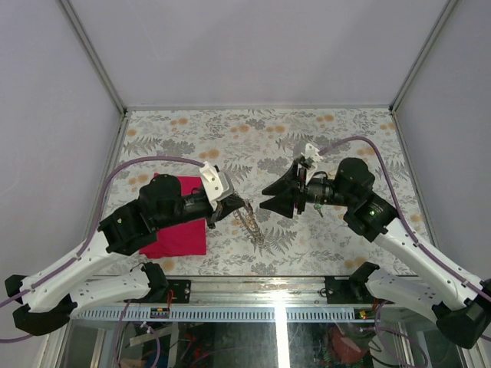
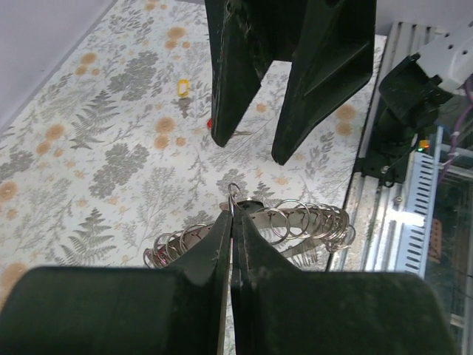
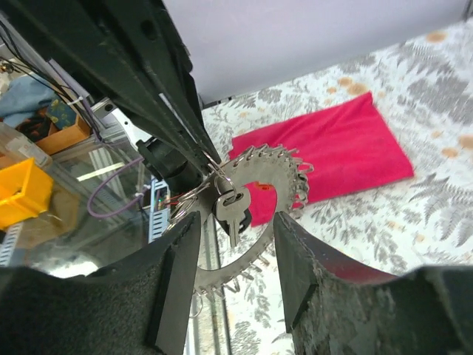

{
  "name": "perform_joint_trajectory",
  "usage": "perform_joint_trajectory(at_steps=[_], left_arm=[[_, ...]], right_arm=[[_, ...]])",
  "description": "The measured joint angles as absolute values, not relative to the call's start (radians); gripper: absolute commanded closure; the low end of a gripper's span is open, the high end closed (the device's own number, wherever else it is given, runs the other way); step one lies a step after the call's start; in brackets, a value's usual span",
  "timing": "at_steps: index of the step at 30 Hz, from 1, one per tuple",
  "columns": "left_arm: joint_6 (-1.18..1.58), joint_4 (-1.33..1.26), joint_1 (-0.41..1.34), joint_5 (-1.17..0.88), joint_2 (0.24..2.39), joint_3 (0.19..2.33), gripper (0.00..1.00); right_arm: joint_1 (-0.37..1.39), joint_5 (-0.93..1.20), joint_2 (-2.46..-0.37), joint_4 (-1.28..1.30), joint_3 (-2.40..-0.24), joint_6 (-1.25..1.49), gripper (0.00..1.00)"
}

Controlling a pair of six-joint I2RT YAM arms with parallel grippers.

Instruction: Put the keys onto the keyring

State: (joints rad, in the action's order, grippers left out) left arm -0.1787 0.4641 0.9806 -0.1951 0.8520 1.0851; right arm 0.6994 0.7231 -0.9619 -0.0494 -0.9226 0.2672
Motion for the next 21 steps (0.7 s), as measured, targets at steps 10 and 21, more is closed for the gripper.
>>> perform_joint_trajectory(at_steps=[10,21], left_arm=[[-0.048,0.327,0.981,-0.332,0.808,1.0,1.0],[0.03,0.218,0.981,-0.414,0.798,0.977,1.0]], right_arm=[[0.699,0.786,-0.852,-0.33,-0.761,0.215,0.49],[0.699,0.965,-0.897,-0.409,-0.768,0.222,0.57]])
